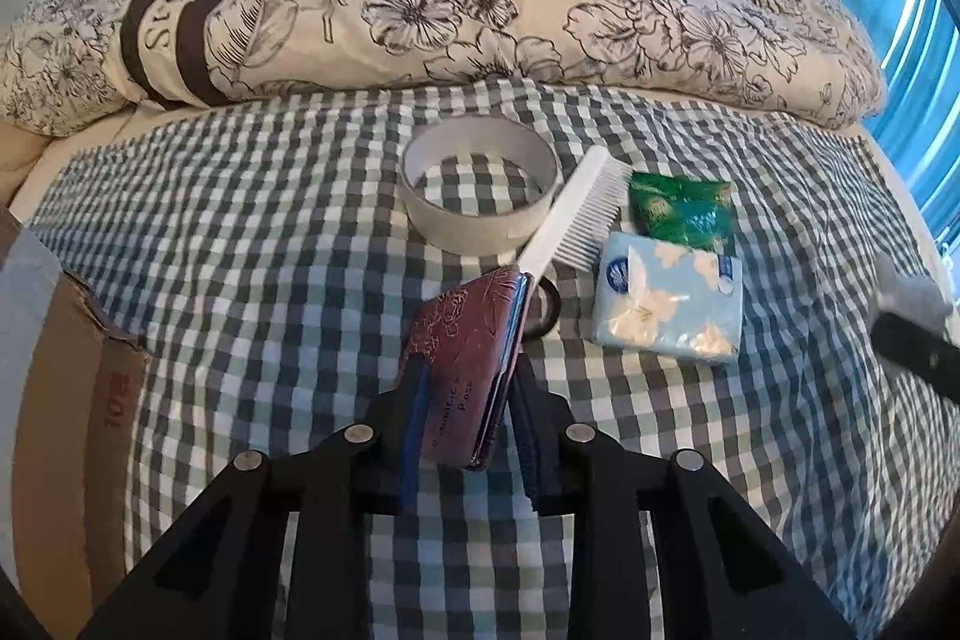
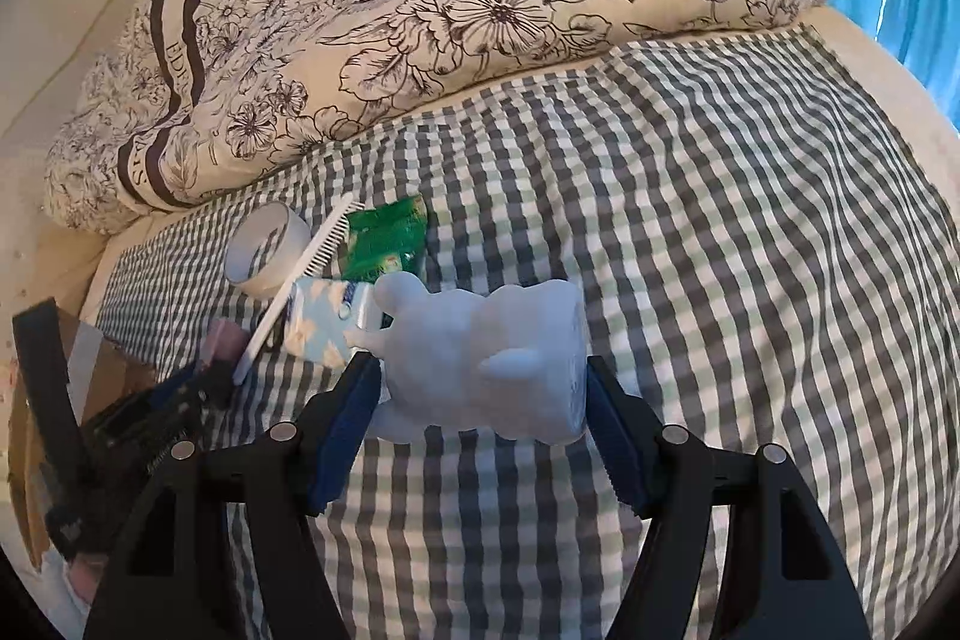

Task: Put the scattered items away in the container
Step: 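Grasp the white bear figure with the right tool while the left tool grasps the red card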

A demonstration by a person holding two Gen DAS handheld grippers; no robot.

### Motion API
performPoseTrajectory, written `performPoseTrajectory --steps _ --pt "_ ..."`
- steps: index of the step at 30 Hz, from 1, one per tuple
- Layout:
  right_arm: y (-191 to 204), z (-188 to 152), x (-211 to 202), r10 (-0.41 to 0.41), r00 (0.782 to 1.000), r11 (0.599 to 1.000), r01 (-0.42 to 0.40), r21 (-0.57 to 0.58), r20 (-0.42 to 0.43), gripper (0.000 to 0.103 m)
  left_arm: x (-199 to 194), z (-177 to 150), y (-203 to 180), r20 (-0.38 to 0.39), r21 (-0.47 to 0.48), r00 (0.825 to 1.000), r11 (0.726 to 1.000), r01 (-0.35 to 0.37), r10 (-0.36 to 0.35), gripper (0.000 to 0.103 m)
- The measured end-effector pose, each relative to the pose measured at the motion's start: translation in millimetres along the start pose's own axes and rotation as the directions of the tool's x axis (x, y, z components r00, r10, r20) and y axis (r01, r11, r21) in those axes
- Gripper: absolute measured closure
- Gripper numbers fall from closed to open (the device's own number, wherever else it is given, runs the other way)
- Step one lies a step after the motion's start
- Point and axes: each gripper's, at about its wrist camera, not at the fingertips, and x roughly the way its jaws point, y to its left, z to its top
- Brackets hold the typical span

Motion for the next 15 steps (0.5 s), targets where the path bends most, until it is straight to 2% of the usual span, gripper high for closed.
performPoseTrajectory --steps 2,6,11,15 --pt "-2.6 -1.9 -4.0 0.008 1.0 1.0 -0.008 0.005 0.003 0.035 -3.4 0.4 0.7 0.002 0.005 1.0 1.0 -0.029 0.029 0.084" --pt "1.4 -5.1 -18.1 0.027 0.999 1.0 -0.027 -0.006 0.021 0.035 -20.7 -2.7 9.6 0.003 -0.018 0.999 0.999 -0.038 0.038 0.093" --pt "22.8 -10.4 -40.2 0.07 0.997 0.997 -0.068 -0.049 0.045 0.035 -49.8 -11.3 15.2 0.018 -0.031 0.999 0.999 -0.031 0.032 0.093" --pt "45.1 -18.1 -57.8 0.109 0.992 0.991 -0.104 -0.085 0.057 0.035 -80.7 -18.4 24.1 0.036 -0.073 0.999 0.997 0.005 -0.002 0.093"
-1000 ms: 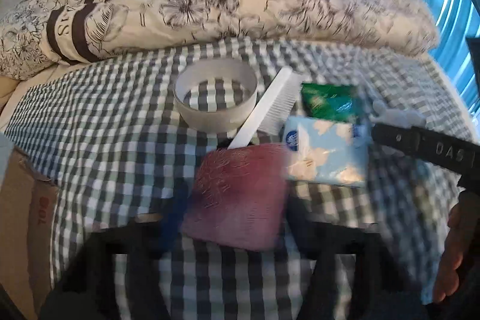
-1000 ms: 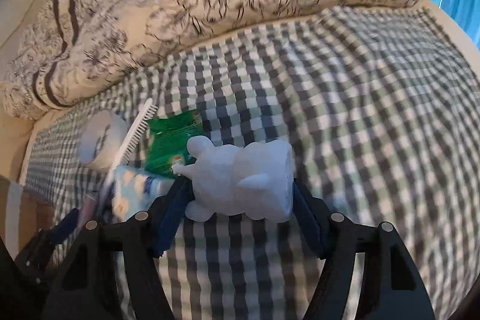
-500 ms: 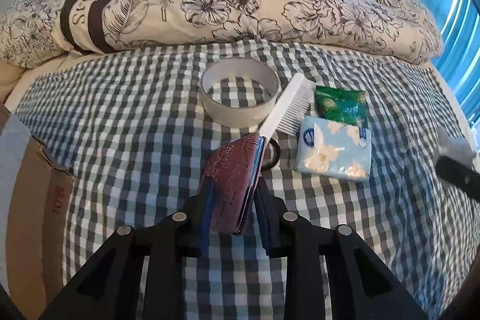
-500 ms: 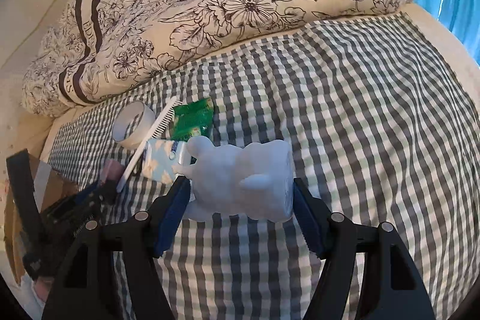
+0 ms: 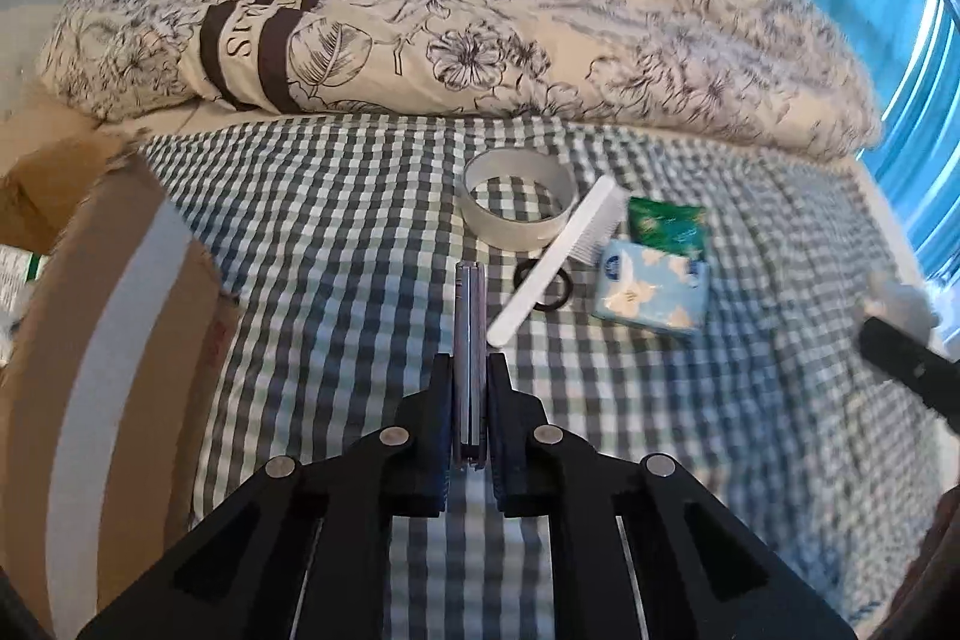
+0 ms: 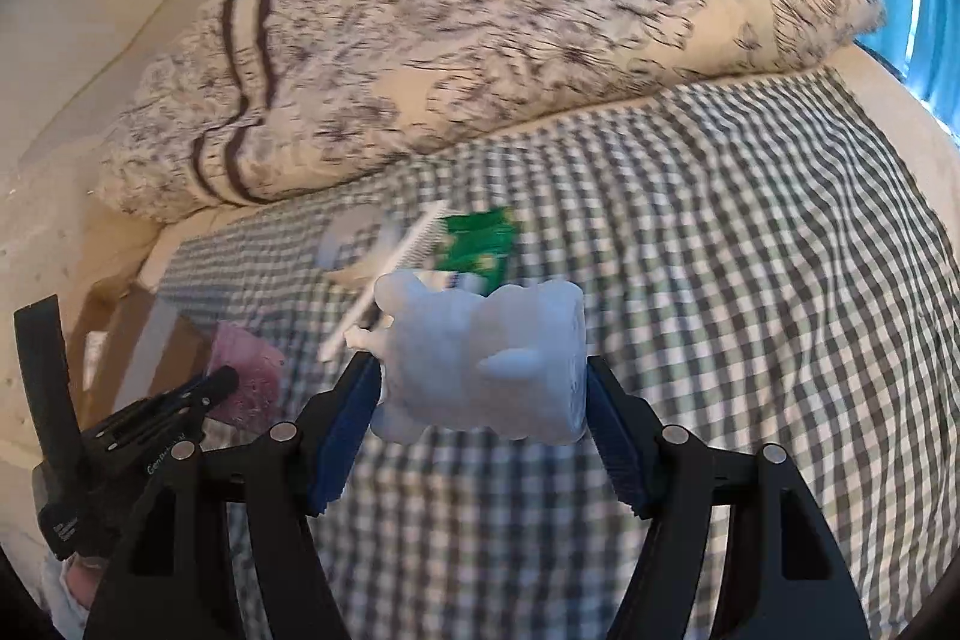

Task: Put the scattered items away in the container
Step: 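Carry the bear figure and red card over the cardboard box with both tools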

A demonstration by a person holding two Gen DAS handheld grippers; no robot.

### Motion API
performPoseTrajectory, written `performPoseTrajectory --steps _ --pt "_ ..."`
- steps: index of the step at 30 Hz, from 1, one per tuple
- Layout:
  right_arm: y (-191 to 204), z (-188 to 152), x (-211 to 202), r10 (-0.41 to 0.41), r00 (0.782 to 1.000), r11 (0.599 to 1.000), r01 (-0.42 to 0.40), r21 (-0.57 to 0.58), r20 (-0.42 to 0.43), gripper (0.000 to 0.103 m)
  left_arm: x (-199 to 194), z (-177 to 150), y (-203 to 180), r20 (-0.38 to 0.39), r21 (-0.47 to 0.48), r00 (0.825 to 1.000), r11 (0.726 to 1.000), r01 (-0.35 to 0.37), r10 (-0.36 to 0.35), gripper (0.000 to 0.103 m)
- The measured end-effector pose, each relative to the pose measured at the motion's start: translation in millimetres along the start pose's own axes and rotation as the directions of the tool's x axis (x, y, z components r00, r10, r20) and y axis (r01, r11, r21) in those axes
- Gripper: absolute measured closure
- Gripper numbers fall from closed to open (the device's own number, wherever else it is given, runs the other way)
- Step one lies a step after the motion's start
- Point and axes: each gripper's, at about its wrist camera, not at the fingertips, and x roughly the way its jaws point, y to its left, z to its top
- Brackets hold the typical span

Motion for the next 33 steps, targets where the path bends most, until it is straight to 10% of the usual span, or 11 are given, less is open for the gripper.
performPoseTrajectory --steps 23,33 --pt "239.6 -47.8 -54.7 0.214 0.977 0.937 -0.209 -0.28 -0.012 0.035 -189.5 -15.2 137.0 0.176 -0.108 0.969 0.982 -0.158 0.175 0.093" --pt "334.8 -61.2 18.8 0.218 0.962 0.92 -0.259 -0.293 -0.165 0.035 -167.9 -20.9 230.1 0.102 -0.172 0.965 0.96 -0.221 0.24 0.093"
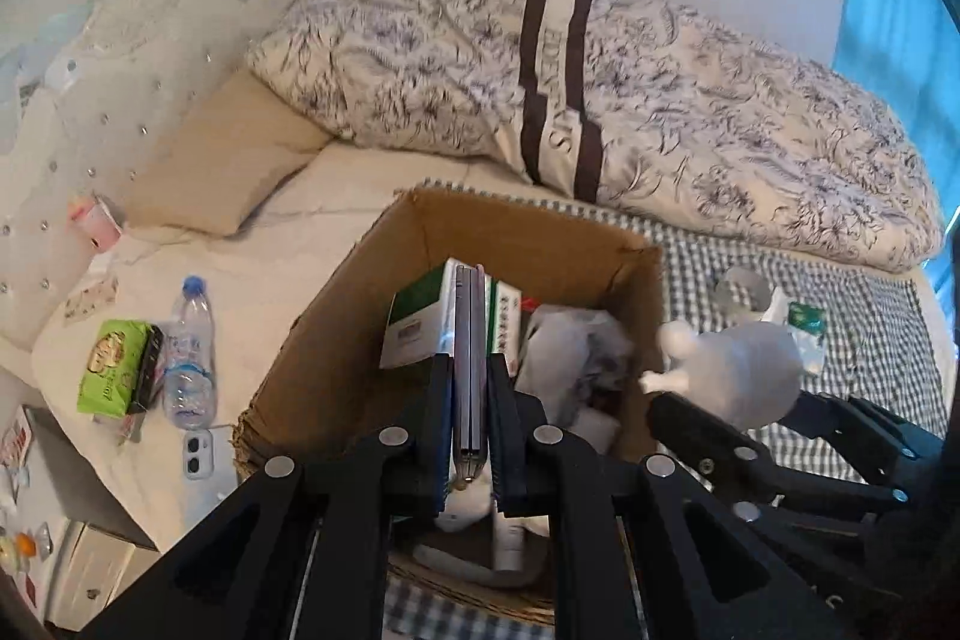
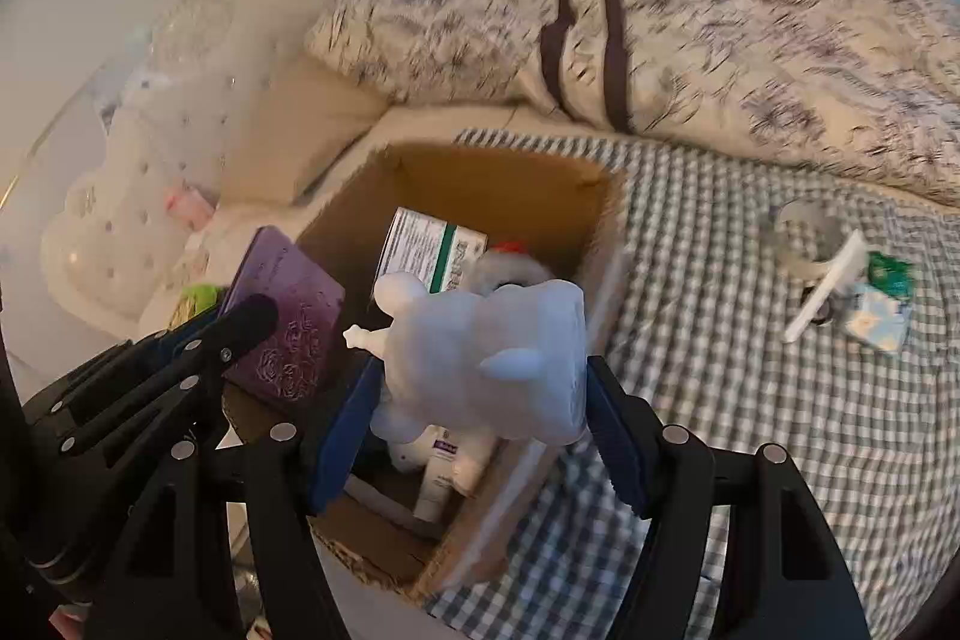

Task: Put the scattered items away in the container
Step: 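Carry the bear figure and red card over the cardboard box with both tools, then open both tools to drop the bear and card into the box, then move both open tools back toward the comb, tissue pack and tape roll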

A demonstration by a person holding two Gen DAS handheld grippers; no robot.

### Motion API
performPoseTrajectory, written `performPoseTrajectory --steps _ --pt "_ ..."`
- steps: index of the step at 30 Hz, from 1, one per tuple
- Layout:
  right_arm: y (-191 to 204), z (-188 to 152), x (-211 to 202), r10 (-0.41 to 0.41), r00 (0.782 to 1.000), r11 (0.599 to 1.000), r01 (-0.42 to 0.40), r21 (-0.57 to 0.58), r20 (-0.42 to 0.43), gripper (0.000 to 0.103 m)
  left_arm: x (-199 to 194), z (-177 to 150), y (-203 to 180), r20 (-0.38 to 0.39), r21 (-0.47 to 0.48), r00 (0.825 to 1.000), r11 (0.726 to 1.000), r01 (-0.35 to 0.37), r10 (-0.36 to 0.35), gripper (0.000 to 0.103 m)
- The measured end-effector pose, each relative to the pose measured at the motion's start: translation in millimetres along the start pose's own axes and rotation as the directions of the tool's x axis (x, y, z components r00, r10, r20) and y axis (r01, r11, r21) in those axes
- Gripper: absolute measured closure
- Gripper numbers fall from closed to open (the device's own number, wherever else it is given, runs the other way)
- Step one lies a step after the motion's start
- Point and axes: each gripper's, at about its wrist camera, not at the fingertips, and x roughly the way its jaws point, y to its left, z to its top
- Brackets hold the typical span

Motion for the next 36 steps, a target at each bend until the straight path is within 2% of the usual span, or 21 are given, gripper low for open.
performPoseTrajectory --steps 6,8,10,12,13,17,23,28,30,36 --pt "0.5 2.9 24.3 -0.023 0.999 0.999 0.021 -0.05 -0.034 0.034 36.2 -3.0 13.7 -0.045 -0.011 0.999 1.0 0.015 -0.016 0.093" --pt "-2.2 5.6 24.4 -0.036 0.999 0.998 0.034 -0.054 -0.026 0.027 36.2 -2.3 12.3 -0.024 0.01 1.0 1.0 0.0 0.0 0.088" --pt "-6.4 7.9 21.0 -0.044 0.999 0.998 0.044 -0.054 -0.012 0.027 35.2 1.3 10.5 -0.009 0.026 1.0 0.999 -0.019 0.019 0.073" --pt "-12.7 10.8 14.6 -0.032 0.999 0.999 0.032 -0.038 -0.001 0.026 33.7 5.2 12.4 0.006 0.018 0.998 0.998 -0.057 0.056 0.033" --pt "-14.8 12.2 12.1 -0.024 1.0 0.999 0.024 -0.029 0.007 0.025 31.9 7.4 14.3 0.02 0.009 0.998 0.998 -0.058 0.058 0.029" --pt "-23.2 10.9 -1.3 -0.044 0.998 0.998 0.045 -0.031 0.042 0.025 23.0 12.2 10.6 0.045 0.003 0.998 0.999 -0.035 0.035 0.028" --pt "-52.9 -2.9 -40.8 -0.076 0.995 0.997 0.076 0.002 0.069 0.025 3.6 7.0 -25.3 0.05 0.034 0.998 0.999 -0.029 0.028 0.028" --pt "-93.8 -29.7 -108.2 -0.127 0.984 0.99 0.119 0.07 0.127 0.025 -32.6 -4.8 -69.8 0.07 0.062 0.997 0.998 0.012 -0.017 0.027" --pt "-109.3 -43.1 -135.2 -0.155 0.977 0.985 0.142 0.098 0.148 0.025 -51.3 -11.9 -89.9 0.085 0.074 0.996 0.997 0.033 -0.04 0.019" --pt "-153.7 -96.9 -219.2 -0.246 0.952 0.958 0.21 0.194 0.181 0.025 -102.7 -38.8 -145.2 0.082 0.11 0.987 0.986 0.127 -0.137 0.012"
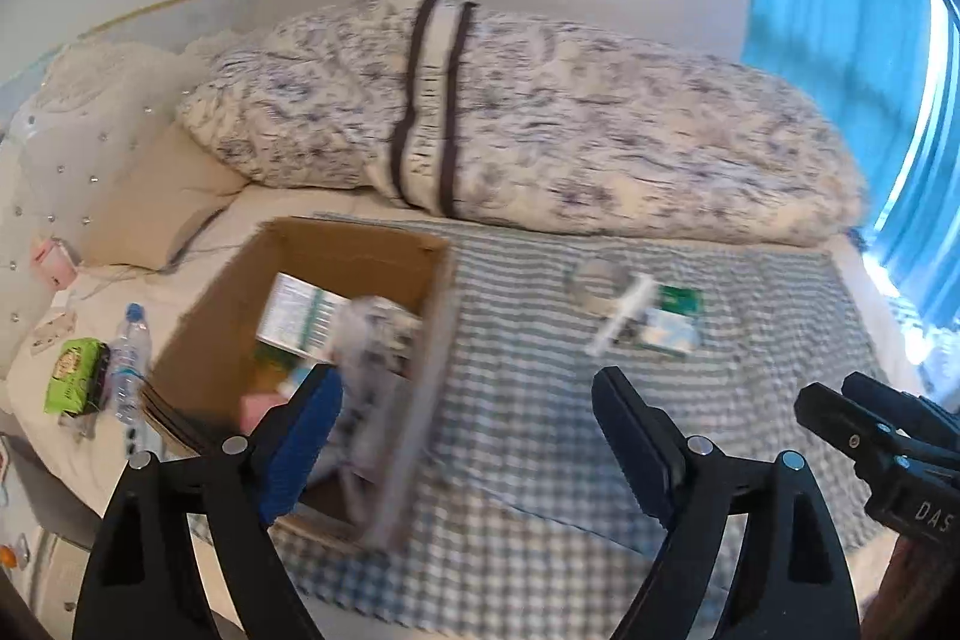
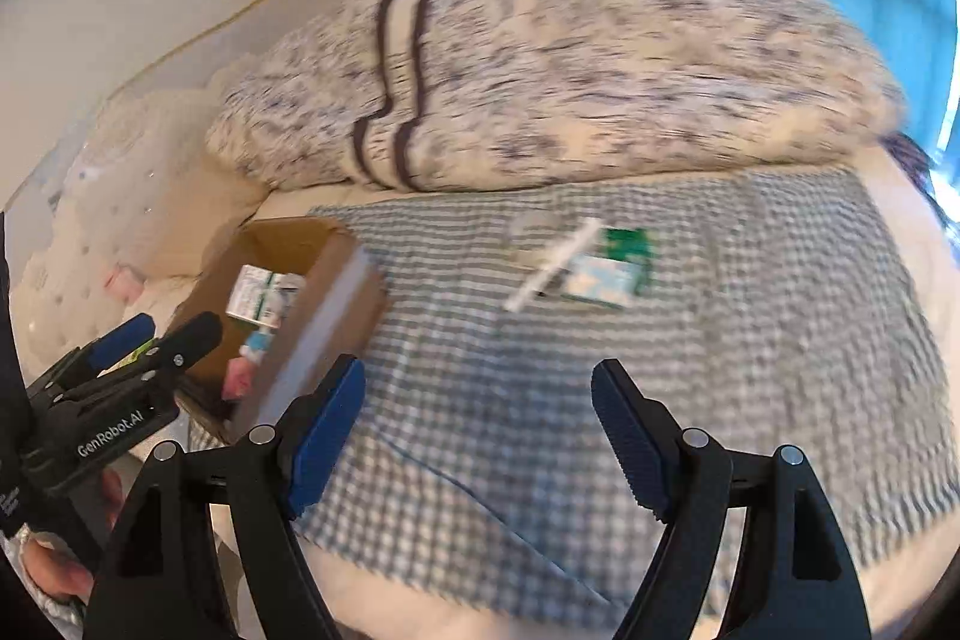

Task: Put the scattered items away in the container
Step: 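Move both open tools back toward the comb, tissue pack and tape roll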

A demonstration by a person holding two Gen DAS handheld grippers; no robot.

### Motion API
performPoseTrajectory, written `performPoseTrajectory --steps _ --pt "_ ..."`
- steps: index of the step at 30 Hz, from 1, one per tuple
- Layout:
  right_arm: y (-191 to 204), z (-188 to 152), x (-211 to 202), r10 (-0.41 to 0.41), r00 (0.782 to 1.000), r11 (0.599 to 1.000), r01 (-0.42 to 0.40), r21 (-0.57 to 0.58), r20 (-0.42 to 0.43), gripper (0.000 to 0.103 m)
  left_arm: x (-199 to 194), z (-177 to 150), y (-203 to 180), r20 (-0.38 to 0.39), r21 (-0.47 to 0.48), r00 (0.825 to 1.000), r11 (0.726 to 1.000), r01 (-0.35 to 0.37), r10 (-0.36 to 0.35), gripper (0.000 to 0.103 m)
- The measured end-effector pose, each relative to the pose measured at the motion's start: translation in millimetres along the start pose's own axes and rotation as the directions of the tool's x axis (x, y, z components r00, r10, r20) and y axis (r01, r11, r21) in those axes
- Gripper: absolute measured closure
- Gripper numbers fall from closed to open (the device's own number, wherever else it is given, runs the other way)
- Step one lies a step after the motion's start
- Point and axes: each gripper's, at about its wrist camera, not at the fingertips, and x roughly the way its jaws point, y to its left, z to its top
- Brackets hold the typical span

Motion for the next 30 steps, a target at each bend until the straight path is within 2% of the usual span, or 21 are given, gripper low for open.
performPoseTrajectory --steps 2,5,11,18,21,23,26,30 --pt "-18.6 -10.3 -19.9 -0.039 0.999 0.999 0.039 0.025 0.002 0.025 -9.1 -7.5 -18.4 -0.01 0.02 1.0 1.0 0.021 -0.021 0.007" --pt "-39.2 -22.2 -42.2 -0.074 0.997 0.996 0.074 0.056 0.003 0.025 -21.2 -20.4 -44.0 -0.025 0.065 0.999 0.997 0.04 -0.039 0.006" --pt "-46.8 -27.2 -72.0 -0.111 0.993 0.993 0.11 0.039 0.029 0.025 -29.2 -36.7 -58.7 -0.038 0.066 0.998 0.996 0.054 -0.051 0.006" --pt "-46.5 -10.9 -82.7 -0.042 0.998 0.999 0.041 0.021 0.051 0.023 -18.6 -23.8 -61.8 -0.028 0.058 0.999 0.998 0.017 -0.016 0.006" --pt "-47.2 2.4 -64.6 -0.03 0.999 0.999 0.03 0.017 0.04 0.023 0.4 -12.2 -63.3 -0.039 0.062 0.999 0.998 0.018 -0.015 0.006" --pt "-51.0 11.9 -37.6 -0.022 1.0 1.0 0.022 0.02 0.008 0.023 18.5 -5.4 -63.8 -0.053 0.05 0.998 0.999 0.02 -0.018 0.003" --pt "-61.1 25.5 18.1 -0.04 0.998 0.998 0.042 0.055 -0.045 0.023 53.6 -1.5 -67.3 -0.057 0.052 0.998 0.998 0.019 -0.016 0.0" --pt "-68.9 35.0 104.5 -0.065 0.992 0.994 0.074 0.079 -0.11 0.023 122.4 -1.6 -72.7 -0.099 0.108 0.995 0.994 0.005 0.006 0.0"
